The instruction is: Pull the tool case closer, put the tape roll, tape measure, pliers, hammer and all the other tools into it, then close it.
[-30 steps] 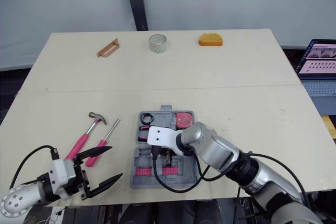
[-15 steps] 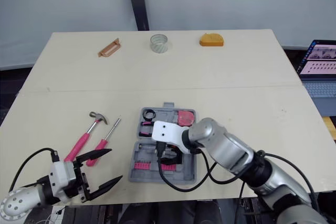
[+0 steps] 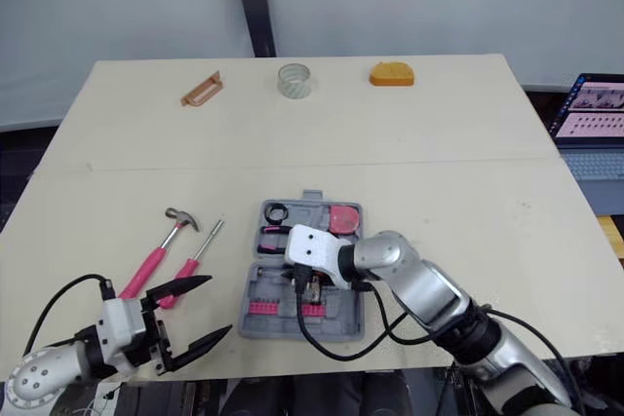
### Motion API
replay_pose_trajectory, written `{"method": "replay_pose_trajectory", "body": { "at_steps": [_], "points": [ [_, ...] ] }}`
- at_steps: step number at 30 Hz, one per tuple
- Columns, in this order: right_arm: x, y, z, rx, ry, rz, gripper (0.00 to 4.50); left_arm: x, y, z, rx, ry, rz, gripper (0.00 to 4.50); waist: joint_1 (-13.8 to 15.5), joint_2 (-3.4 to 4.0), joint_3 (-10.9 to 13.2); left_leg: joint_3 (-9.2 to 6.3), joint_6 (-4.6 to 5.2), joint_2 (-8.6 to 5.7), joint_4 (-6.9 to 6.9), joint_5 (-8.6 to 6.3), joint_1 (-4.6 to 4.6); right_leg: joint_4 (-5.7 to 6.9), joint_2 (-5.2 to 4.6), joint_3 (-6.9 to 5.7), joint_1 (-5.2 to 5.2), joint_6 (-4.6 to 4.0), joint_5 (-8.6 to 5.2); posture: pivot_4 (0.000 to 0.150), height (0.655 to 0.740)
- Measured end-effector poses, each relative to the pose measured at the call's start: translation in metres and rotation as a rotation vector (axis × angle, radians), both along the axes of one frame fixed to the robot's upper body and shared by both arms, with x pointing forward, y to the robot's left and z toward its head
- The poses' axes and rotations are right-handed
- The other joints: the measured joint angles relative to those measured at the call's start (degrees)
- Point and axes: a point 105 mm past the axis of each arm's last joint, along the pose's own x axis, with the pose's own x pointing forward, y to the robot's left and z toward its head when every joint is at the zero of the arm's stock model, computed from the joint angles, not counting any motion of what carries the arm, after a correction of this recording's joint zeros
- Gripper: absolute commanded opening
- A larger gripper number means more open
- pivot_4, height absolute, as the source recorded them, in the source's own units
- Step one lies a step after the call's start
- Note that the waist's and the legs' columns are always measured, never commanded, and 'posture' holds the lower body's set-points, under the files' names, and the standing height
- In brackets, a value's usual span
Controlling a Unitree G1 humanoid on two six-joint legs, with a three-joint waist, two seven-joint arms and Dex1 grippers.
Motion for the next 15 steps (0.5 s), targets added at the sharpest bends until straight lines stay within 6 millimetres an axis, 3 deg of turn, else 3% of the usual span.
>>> {"method": "replay_pose_trajectory", "body": {
  "at_steps": [15],
  "points": [
    [0.004, -0.009, -0.022, -0.049, 0.009, -0.035, 0.03, 0.002, -0.002, 0.001, -0.004, -0.005, -0.005, 4.5, 0.0, 0.0, 0.0, 0.01, 0.0, 0.04, 0.0, 0.0, 0.01, 0.0, 0.04, 0.0, 0.0, -0.01, 0.0, 0.15, 0.74]
  ]
}}
